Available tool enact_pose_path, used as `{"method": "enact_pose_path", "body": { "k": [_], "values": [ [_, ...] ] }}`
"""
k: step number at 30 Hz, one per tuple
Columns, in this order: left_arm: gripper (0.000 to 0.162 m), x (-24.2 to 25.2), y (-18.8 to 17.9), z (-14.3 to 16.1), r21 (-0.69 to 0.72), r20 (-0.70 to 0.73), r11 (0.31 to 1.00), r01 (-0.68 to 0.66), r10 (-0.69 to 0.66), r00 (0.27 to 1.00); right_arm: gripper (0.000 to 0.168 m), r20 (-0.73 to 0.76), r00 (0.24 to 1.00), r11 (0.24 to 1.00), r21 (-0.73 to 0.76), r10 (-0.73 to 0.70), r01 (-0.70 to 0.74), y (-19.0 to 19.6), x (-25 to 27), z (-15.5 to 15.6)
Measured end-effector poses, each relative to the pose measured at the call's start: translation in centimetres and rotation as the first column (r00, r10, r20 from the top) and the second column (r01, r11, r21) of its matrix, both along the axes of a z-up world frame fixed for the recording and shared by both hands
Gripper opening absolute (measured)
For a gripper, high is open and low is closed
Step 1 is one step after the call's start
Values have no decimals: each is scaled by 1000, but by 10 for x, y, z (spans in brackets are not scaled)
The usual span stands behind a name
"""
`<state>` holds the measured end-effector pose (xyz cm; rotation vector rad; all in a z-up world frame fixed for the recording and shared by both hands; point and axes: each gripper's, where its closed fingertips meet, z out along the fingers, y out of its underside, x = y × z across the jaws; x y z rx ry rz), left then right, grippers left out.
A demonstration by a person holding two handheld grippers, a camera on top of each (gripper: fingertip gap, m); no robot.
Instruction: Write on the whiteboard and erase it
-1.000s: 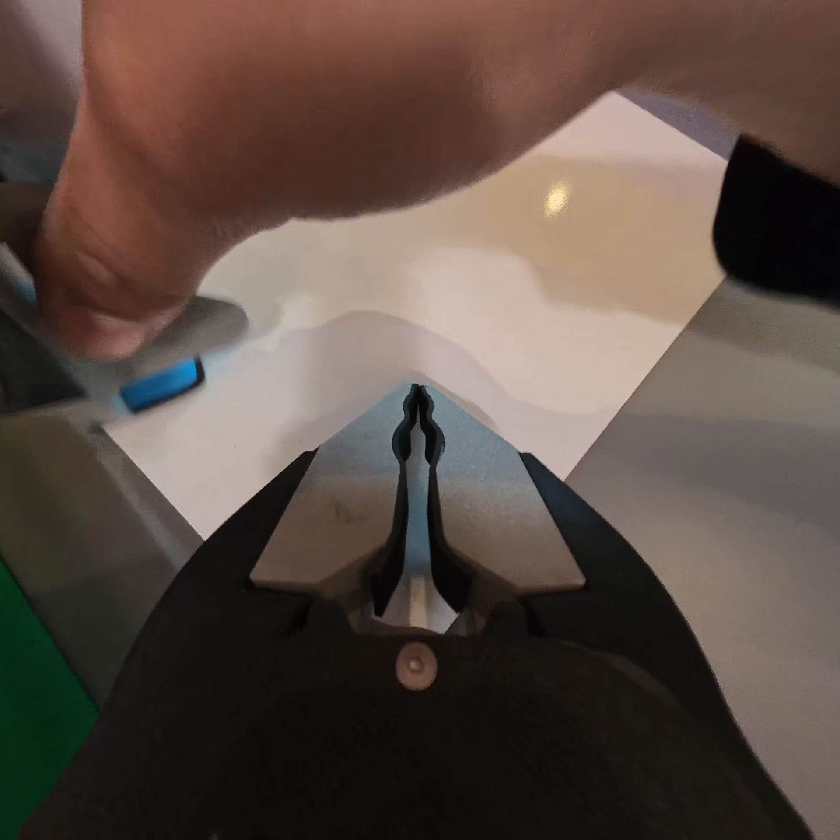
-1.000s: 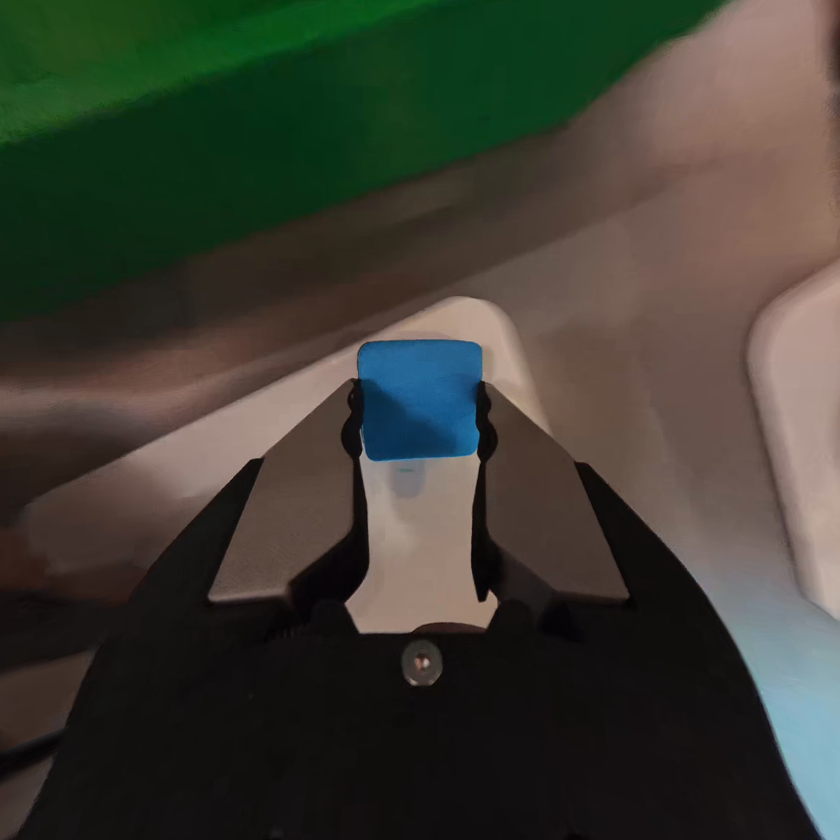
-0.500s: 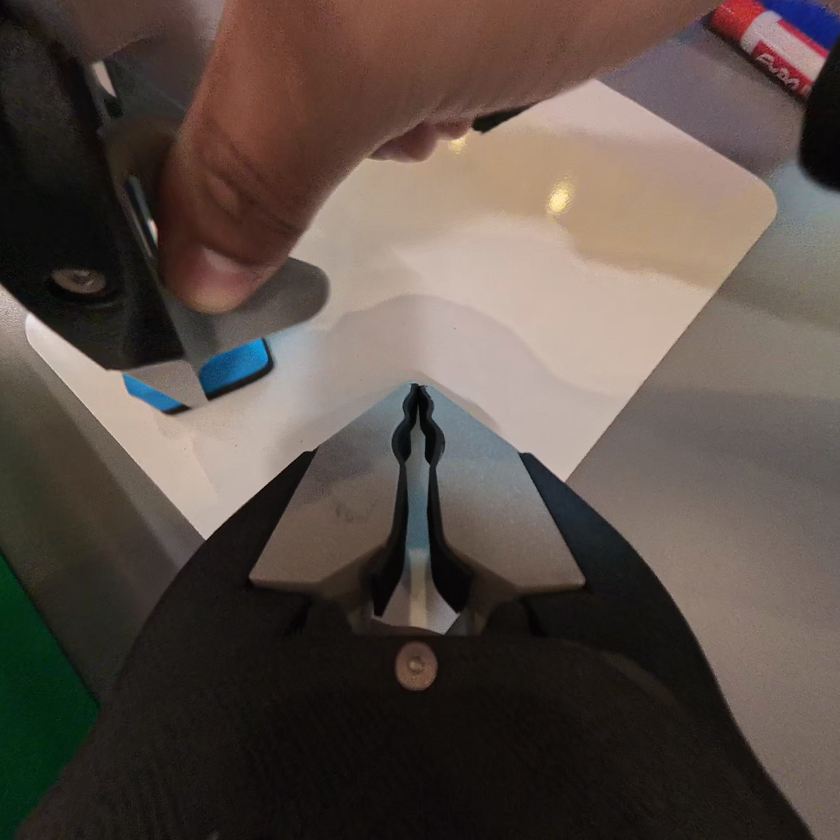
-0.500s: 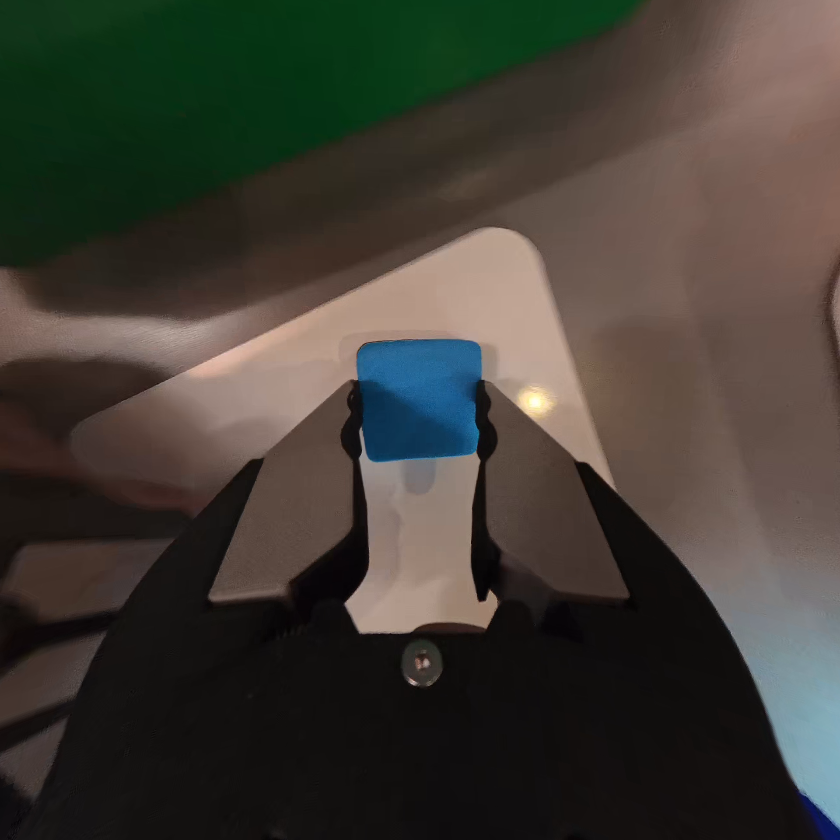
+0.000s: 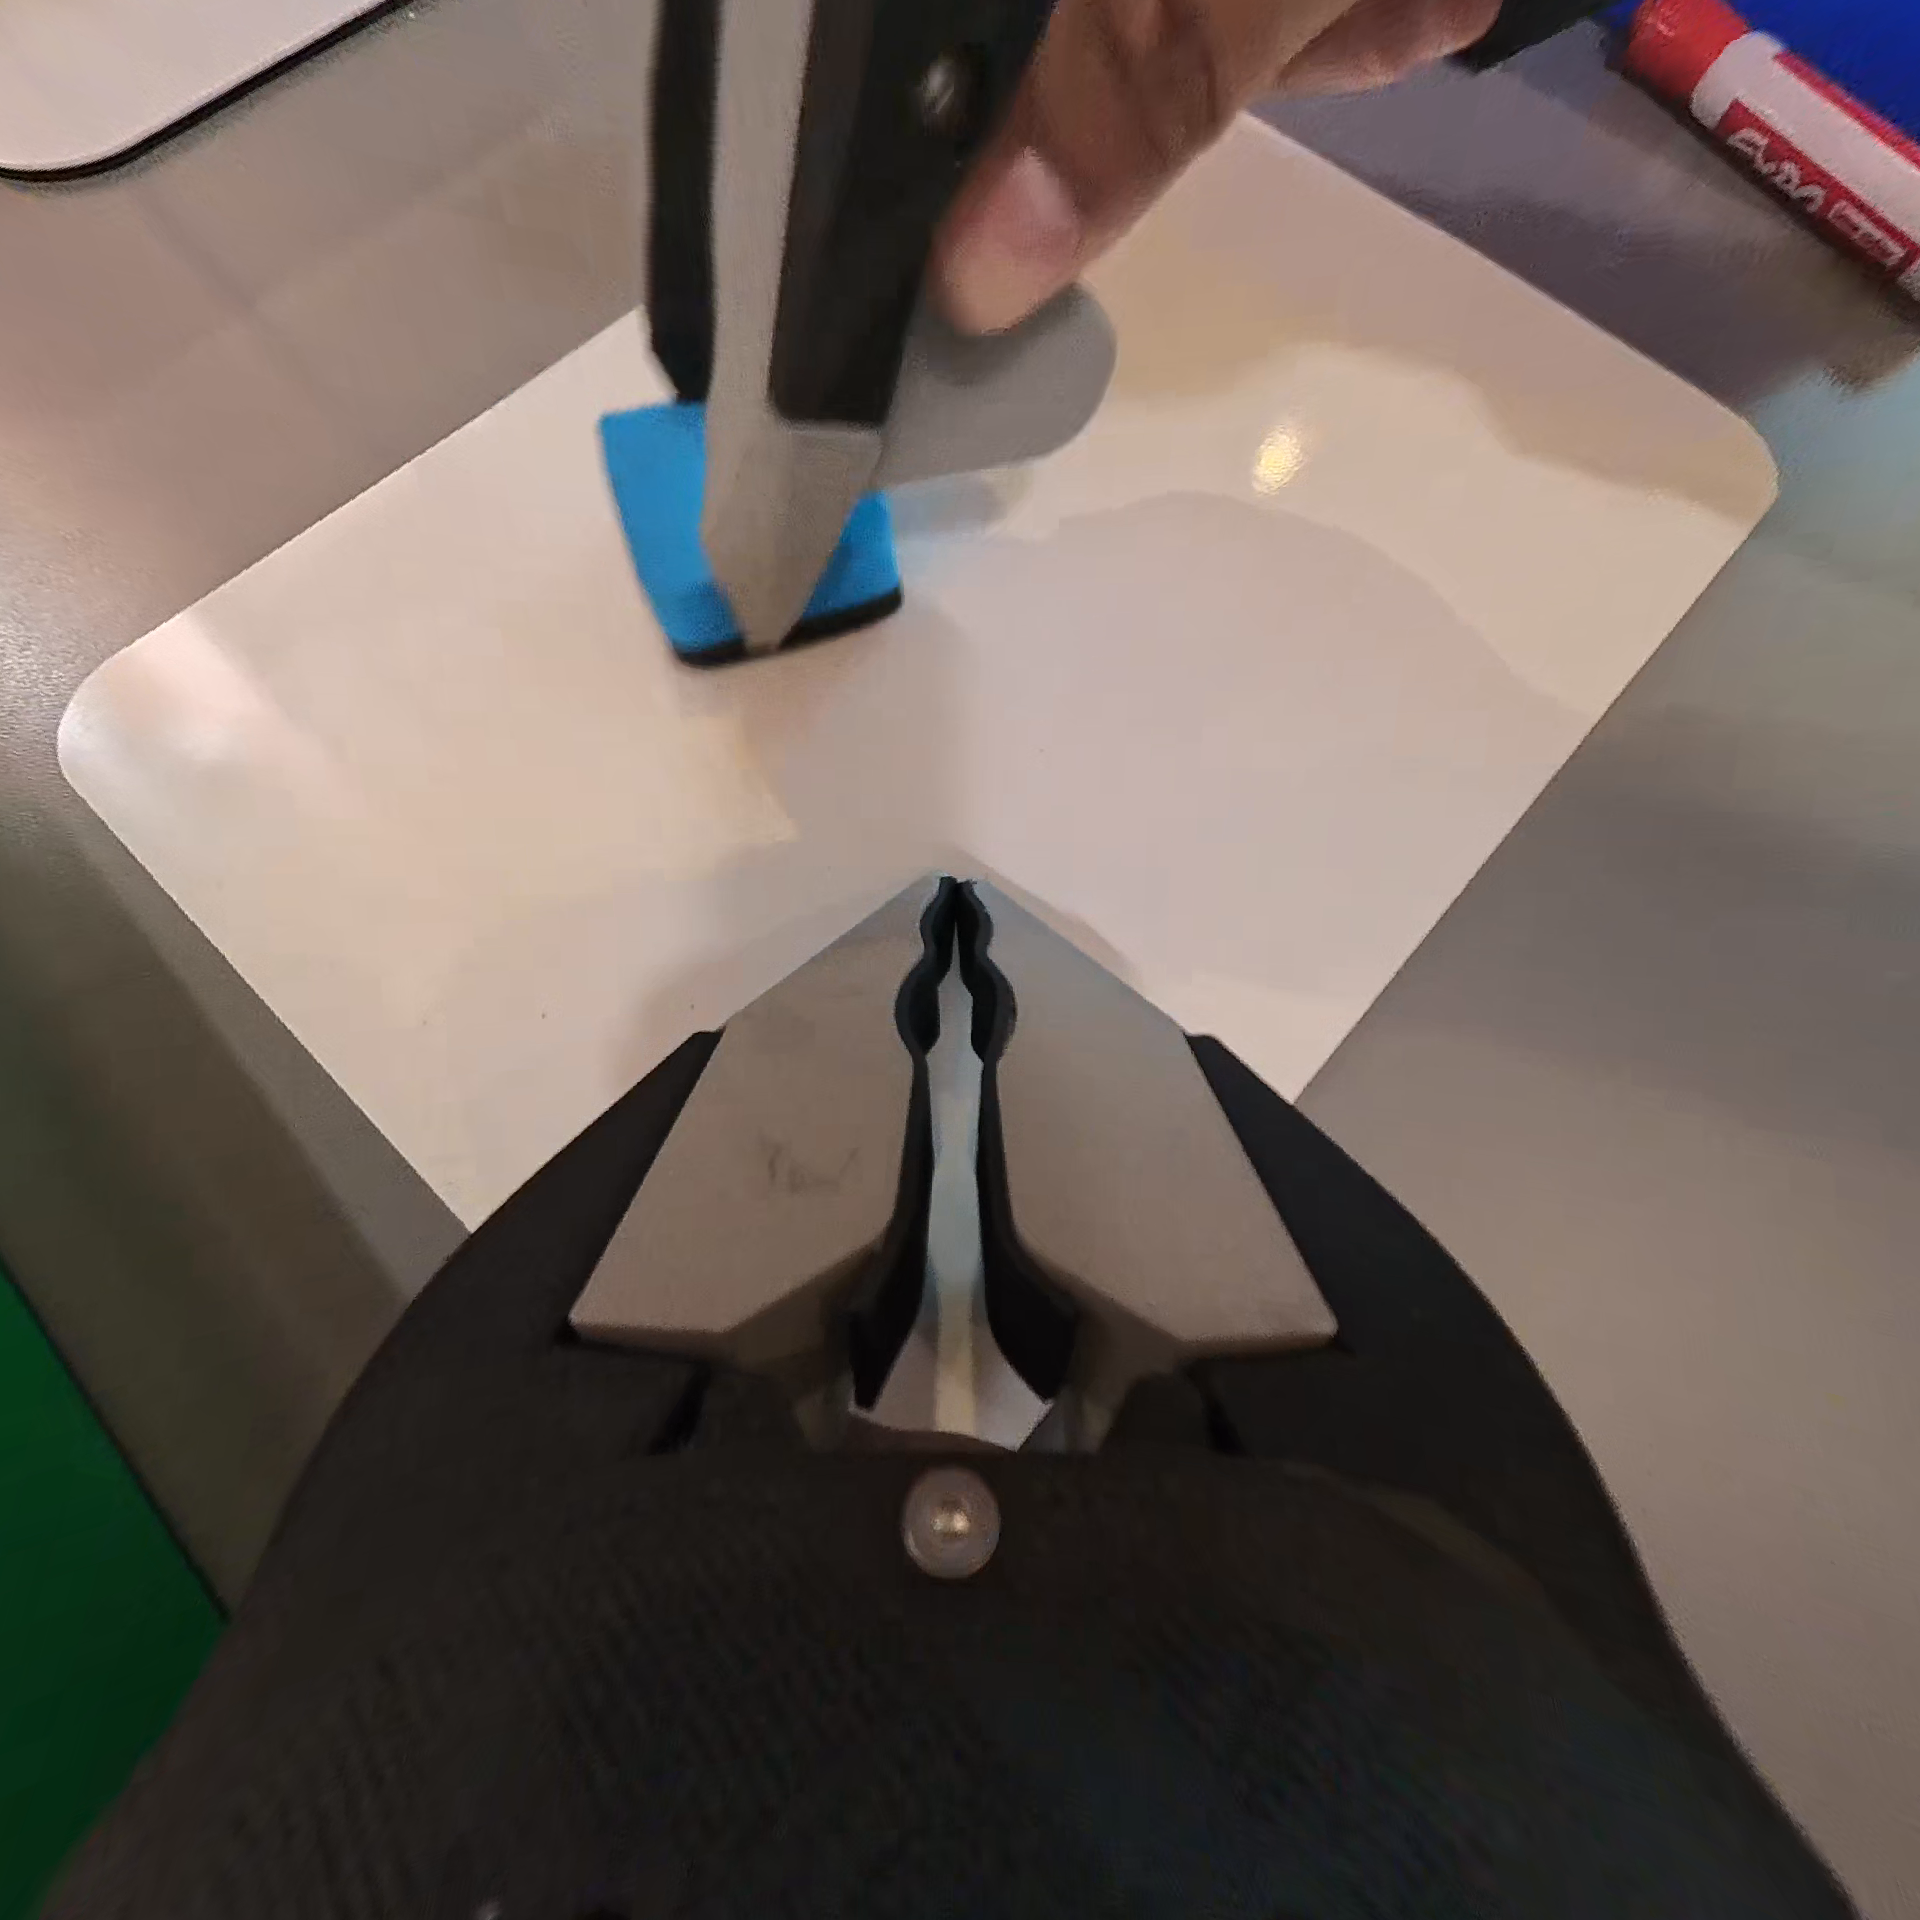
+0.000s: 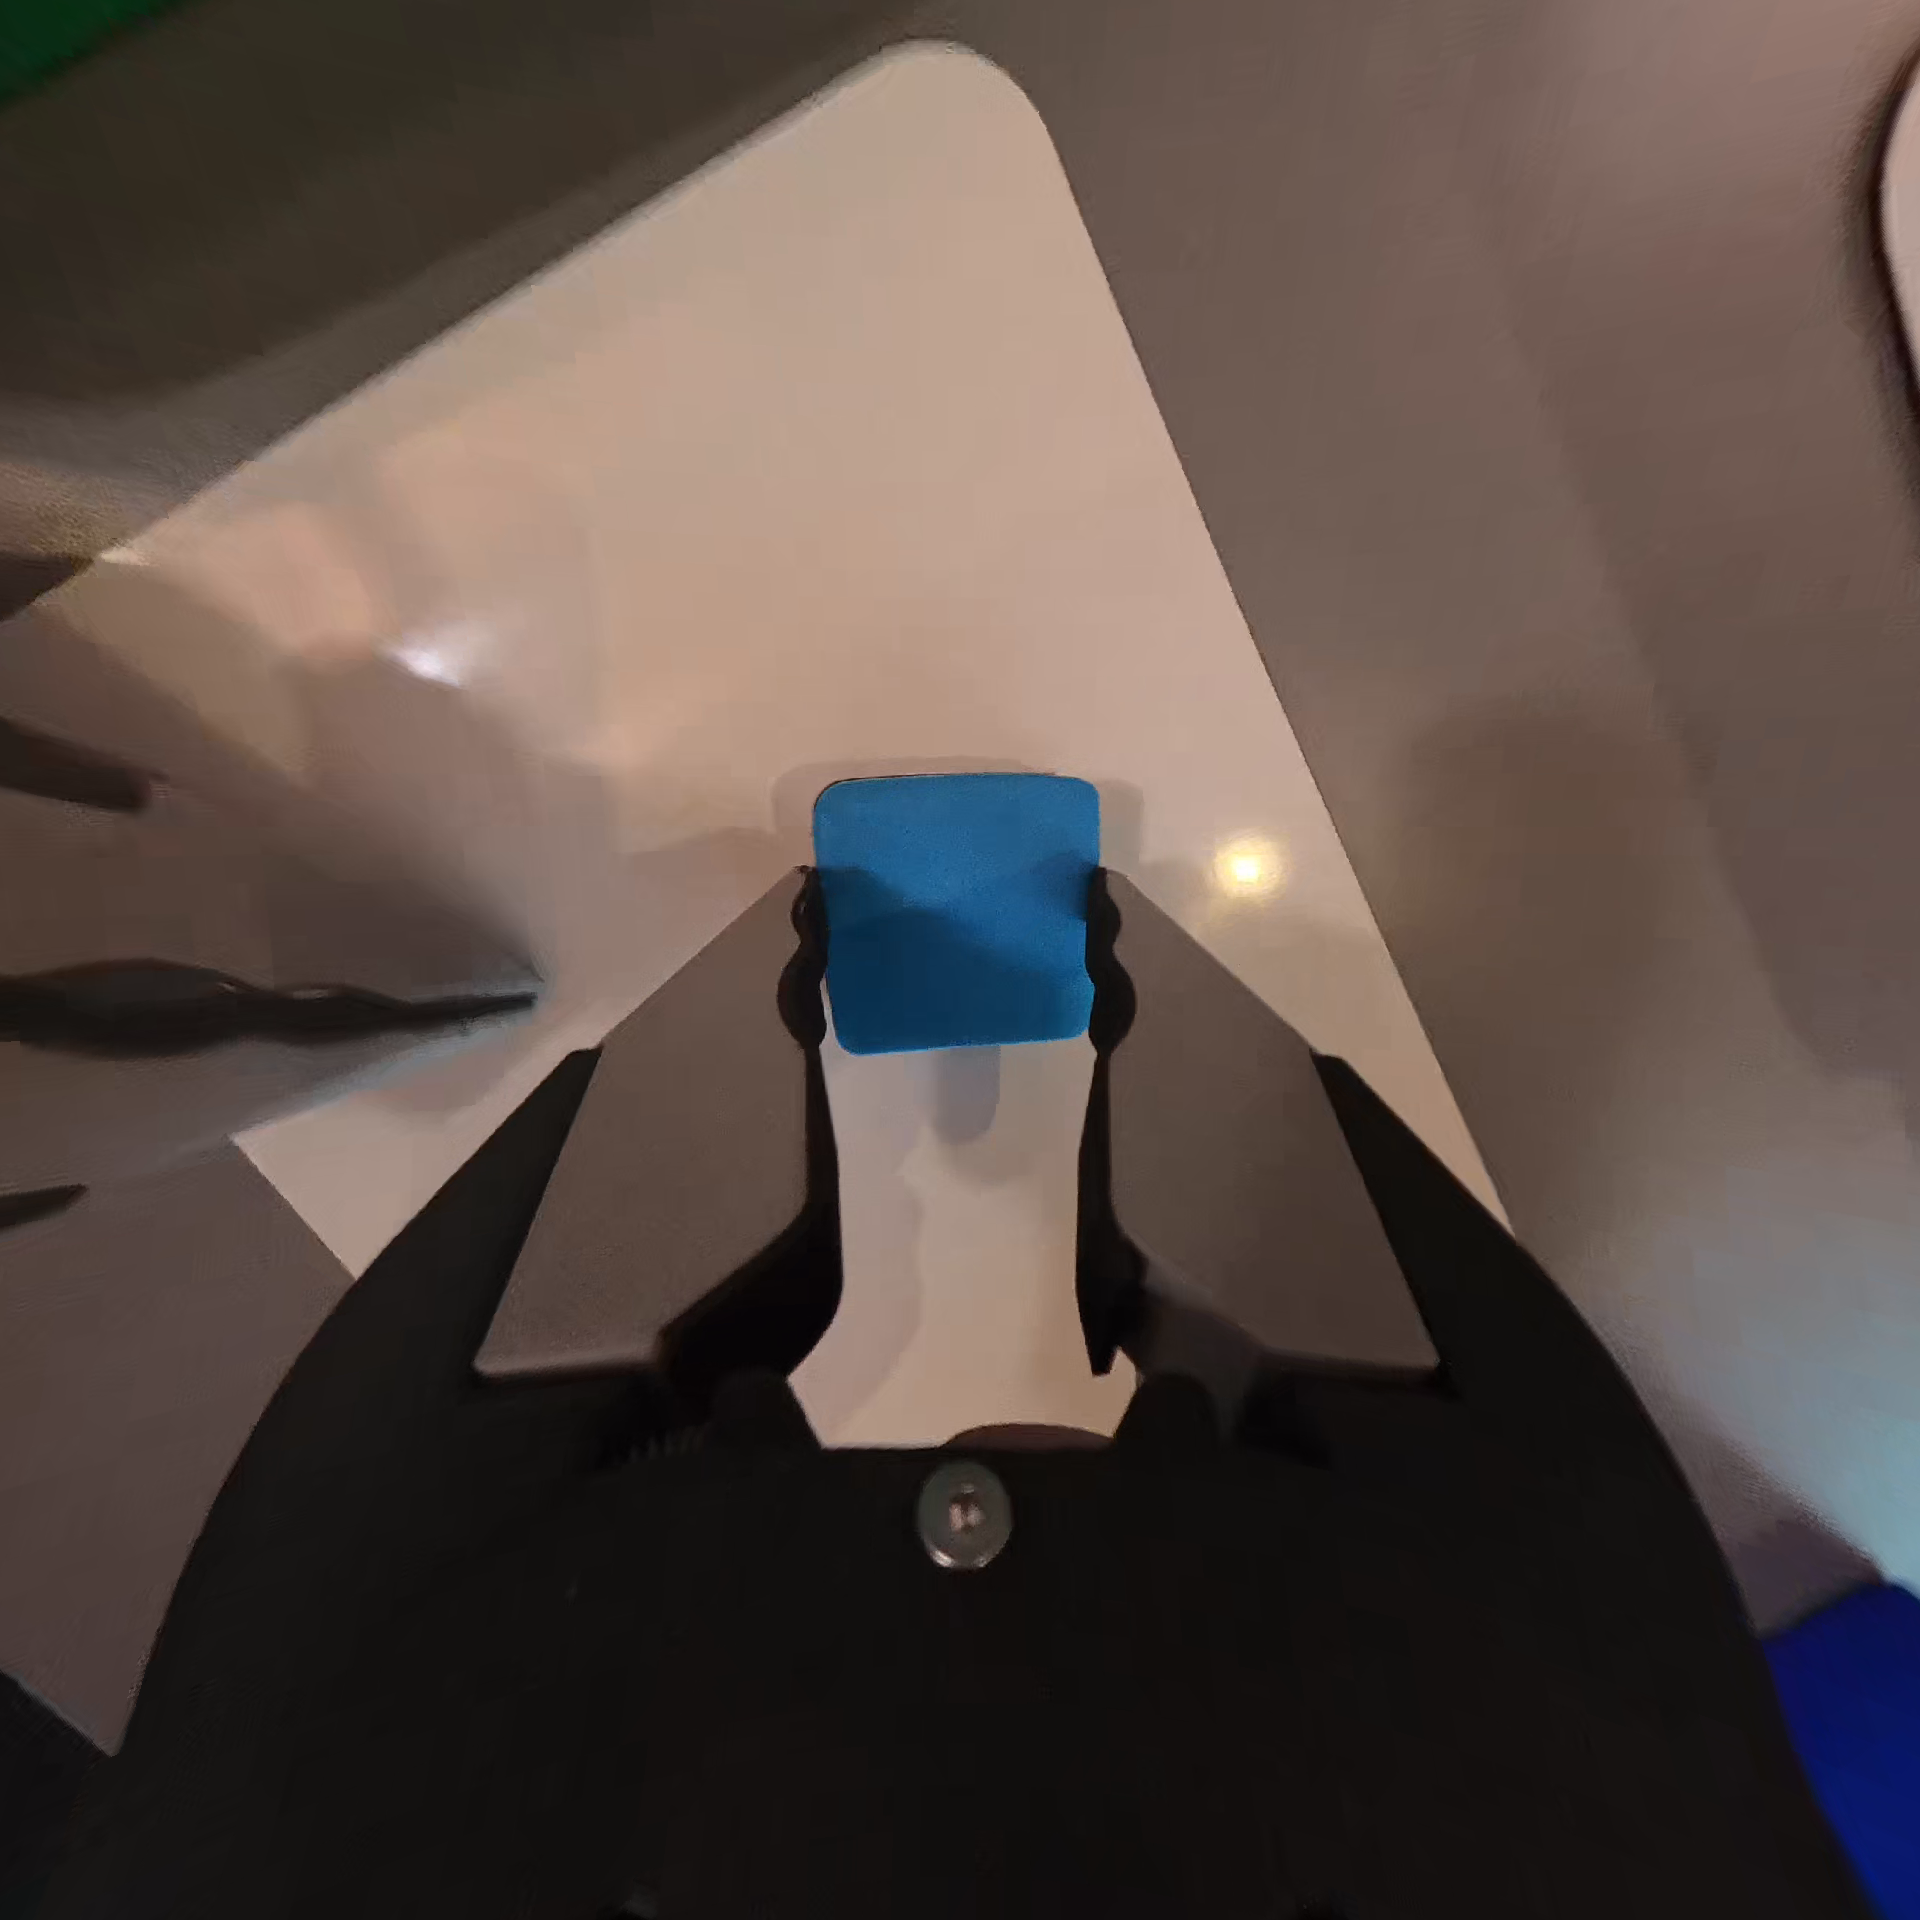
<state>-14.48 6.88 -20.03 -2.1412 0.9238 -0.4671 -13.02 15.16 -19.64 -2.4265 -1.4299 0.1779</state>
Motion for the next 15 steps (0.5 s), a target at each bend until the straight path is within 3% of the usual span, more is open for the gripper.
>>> {"method": "enact_pose_path", "body": {
  "k": [2, 3, 6, 9, 12, 13, 15],
  "values": [
    [0, 0, 0, 0, -5, 4, 1000, -1, 1, 1000, 48, 128, 975, 981, 99, -180, 168, 26, 45, -1],
    [0, 0, 0, 0, -3, 2, 1000, -1, 1, 1000, 48, 121, 970, 975, 98, -210, 199, 27, 51, -1],
    [0, 0, 0, 0, 5, -5, 1000, -2, 2, 1000, 48, 70, 998, 1000, 18, 3, -4, -9, 36, -1],
    [0, -1, 1, 0, 1, -1, 1000, -6, 6, 1000, 48, 152, 958, 969, 96, -242, 230, 16, 80, 0],
    [0, -1, 0, 0, 9, -9, 1000, -8, 8, 1000, 48, 50, 996, 997, 40, -67, 66, -8, 66, -1],
    [0, -1, 0, 0, 9, -9, 1000, -7, 7, 1000, 48, 52, 993, 994, 32, -102, 100, -6, 75, 0],
    [0, -1, 0, 0, 4, -4, 1000, -8, 8, 1000, 48, 106, 947, 951, 97, -303, 293, 18, 112, -1]
  ]
}}
